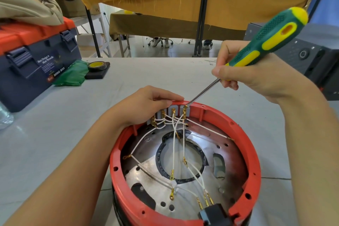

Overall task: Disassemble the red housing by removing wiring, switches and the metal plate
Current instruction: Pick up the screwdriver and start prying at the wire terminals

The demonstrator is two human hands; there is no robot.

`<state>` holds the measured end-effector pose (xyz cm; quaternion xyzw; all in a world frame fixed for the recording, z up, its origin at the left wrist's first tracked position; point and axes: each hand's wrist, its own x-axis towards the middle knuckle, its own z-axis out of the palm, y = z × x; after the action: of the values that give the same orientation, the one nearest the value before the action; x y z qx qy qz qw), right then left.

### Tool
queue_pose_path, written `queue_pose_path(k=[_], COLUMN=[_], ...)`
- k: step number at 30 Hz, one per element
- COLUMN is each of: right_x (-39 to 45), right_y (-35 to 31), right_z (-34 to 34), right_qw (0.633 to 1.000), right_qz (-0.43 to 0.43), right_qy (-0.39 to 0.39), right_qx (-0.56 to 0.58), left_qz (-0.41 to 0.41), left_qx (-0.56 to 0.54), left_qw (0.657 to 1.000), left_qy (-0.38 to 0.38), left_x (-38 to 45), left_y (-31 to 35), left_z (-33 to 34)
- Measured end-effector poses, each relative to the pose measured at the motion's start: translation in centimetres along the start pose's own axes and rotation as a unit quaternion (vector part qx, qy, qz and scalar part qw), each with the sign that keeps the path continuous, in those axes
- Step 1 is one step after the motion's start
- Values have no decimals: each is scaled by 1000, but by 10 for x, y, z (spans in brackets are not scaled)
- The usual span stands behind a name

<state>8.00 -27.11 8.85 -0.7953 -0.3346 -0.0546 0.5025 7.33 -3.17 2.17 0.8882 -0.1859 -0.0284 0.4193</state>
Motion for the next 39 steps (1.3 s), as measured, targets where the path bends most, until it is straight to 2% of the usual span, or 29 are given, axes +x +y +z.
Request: queue_pose_path(k=[10,20,29,39], right_x=[1,5,9,10], right_y=[-4,13,21,26], right_z=[2,10,15,18], right_qw=[999,991,973,959], right_qz=[0,45,89,110], right_qy=[-26,67,134,163], right_qx=[-21,102,163,205], left_qz=[-3,-3,-8,-10], left_qx=[6,1,1,2], left_qw=[1000,1000,1000,1000], left_qy=[-3,3,7,3], left_x=[-1,-1,0,0], left_y=[3,3,3,3], left_z=[0,0,1,0])
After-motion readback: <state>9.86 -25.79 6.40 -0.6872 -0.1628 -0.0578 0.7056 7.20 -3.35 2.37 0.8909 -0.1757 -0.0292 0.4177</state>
